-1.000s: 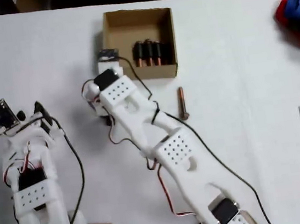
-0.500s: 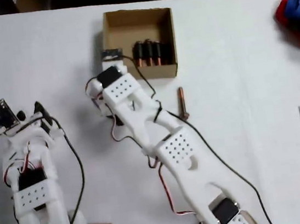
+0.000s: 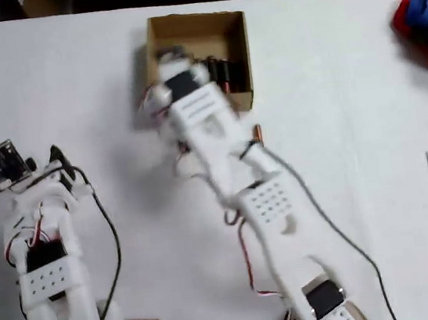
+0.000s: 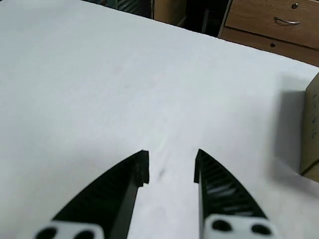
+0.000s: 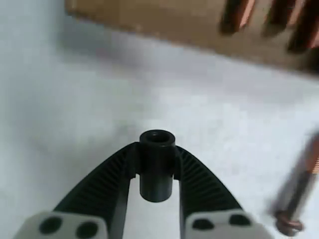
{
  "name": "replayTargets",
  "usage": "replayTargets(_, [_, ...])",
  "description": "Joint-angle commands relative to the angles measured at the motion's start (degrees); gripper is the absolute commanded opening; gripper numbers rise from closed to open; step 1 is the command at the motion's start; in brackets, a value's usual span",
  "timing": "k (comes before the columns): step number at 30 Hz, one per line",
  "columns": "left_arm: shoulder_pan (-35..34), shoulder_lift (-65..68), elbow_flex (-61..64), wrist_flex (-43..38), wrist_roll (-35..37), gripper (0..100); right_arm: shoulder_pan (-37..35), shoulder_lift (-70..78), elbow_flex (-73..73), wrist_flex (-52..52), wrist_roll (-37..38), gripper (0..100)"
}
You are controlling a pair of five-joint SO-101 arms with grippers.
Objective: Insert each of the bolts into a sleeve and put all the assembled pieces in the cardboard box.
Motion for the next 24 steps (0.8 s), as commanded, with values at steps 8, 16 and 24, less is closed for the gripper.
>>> replayTargets(8, [16.6,1.0,-12.3,17.8,-8.1,17,17.7,-36.9,10.4,1.5,7.1,1.9])
replayTargets(16, [26.8,35.0,-49.9,41.4,-10.5,17,29.8,-66.2,38.6,-7.4,8.4,1.9])
replayTargets(24, [38.4,78.4,-107.6,79.0,-4.0,17,43.2,-68.7,47.1,-20.4,8.1,1.9])
